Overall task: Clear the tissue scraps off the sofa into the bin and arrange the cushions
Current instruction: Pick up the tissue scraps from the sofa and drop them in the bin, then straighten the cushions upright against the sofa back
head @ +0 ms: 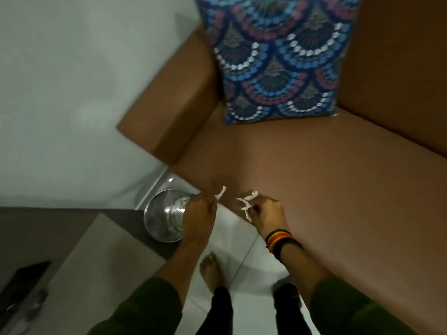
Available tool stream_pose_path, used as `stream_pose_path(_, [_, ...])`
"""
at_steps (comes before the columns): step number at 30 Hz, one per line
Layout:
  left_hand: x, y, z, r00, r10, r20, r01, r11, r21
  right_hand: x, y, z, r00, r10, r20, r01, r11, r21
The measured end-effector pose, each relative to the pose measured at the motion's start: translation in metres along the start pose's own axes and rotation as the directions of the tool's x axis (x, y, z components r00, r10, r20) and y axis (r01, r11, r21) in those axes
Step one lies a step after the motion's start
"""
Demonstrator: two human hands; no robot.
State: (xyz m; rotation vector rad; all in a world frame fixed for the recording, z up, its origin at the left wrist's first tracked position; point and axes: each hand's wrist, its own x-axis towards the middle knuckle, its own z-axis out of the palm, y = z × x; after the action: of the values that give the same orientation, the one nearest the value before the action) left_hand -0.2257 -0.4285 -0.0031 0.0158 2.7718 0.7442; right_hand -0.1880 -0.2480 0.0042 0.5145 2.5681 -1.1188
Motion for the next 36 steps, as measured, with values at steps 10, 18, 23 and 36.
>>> stream_pose_path(10, [0.023,-0.21,0.001,0.877,-0.475,0.077,0.475,0.88,0.019,0.049,-0.094,0.226,0.948,0.001,0.32,0.033,0.994,-0.1])
stream_pose_path(18, [0.038,-0.238,0.029,0.85,-0.516,0.108,0.517,0.856,0.023,0.069,-0.078,0.273,0.871,0.129,0.474,-0.027,0.976,-0.215])
stream_pose_path(23, [0.03,-0.212,0.013,0.907,-0.409,0.103,0.413,0.91,-0.021,0.052,-0.077,0.225,0.934,-0.017,0.356,0.108,0.965,-0.238])
stream_pose_path(36, [0.11,0.022,-0.038,0.997,0.081,0.0,-0.081,0.992,-0.092,0.096,-0.06,-0.012,0.966,-0.162,-0.201,0.122,0.973,-0.194])
